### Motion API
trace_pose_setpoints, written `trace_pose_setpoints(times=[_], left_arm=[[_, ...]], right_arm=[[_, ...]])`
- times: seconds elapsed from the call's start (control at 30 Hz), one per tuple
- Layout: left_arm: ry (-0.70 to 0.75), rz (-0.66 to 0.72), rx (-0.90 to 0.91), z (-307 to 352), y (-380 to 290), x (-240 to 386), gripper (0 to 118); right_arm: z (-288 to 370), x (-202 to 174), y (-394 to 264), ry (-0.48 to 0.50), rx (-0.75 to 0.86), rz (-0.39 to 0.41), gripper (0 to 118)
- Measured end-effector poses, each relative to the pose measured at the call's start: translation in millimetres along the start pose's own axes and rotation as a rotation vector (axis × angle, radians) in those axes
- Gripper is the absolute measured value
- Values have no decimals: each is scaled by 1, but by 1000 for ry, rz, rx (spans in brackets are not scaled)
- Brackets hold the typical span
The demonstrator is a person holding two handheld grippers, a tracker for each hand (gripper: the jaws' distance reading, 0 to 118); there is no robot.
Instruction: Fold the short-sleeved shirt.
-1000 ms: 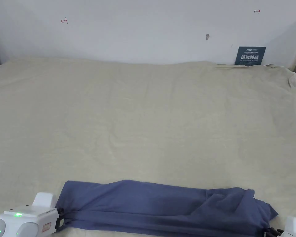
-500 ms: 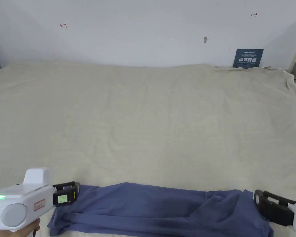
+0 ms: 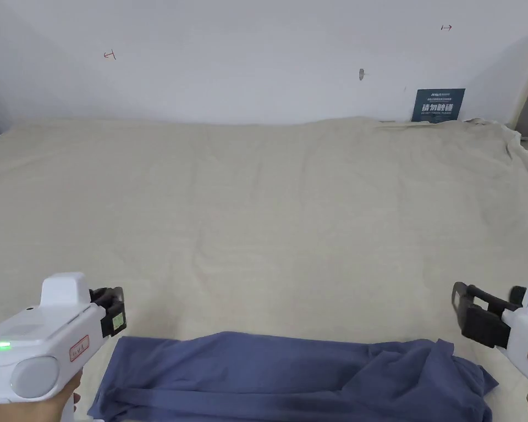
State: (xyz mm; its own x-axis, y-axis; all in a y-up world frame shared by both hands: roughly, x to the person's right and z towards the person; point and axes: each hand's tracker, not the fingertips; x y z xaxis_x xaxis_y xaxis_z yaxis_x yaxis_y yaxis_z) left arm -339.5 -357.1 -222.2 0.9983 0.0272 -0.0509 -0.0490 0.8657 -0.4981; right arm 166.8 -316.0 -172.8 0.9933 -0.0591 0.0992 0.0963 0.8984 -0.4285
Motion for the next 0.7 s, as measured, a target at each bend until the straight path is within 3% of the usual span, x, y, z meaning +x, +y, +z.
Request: trace_pose_setpoints(times=[0.03,0.07,0.37,0.7], left_arm=[[-10,0,-1,0,0,1,1],[-33,10,-11,0,0,1,0],[-98,32,-40,-4,3,-5,0],[-242,93,-290,-45,-4,-55,0]], right_arm=[[-2,0,0,-9,8,4,9],[-2,-1,0,-24,14,12,2],[-4,-5,3,-11,10,22,0],[-12,-3,2,-6,-13,-1,0]])
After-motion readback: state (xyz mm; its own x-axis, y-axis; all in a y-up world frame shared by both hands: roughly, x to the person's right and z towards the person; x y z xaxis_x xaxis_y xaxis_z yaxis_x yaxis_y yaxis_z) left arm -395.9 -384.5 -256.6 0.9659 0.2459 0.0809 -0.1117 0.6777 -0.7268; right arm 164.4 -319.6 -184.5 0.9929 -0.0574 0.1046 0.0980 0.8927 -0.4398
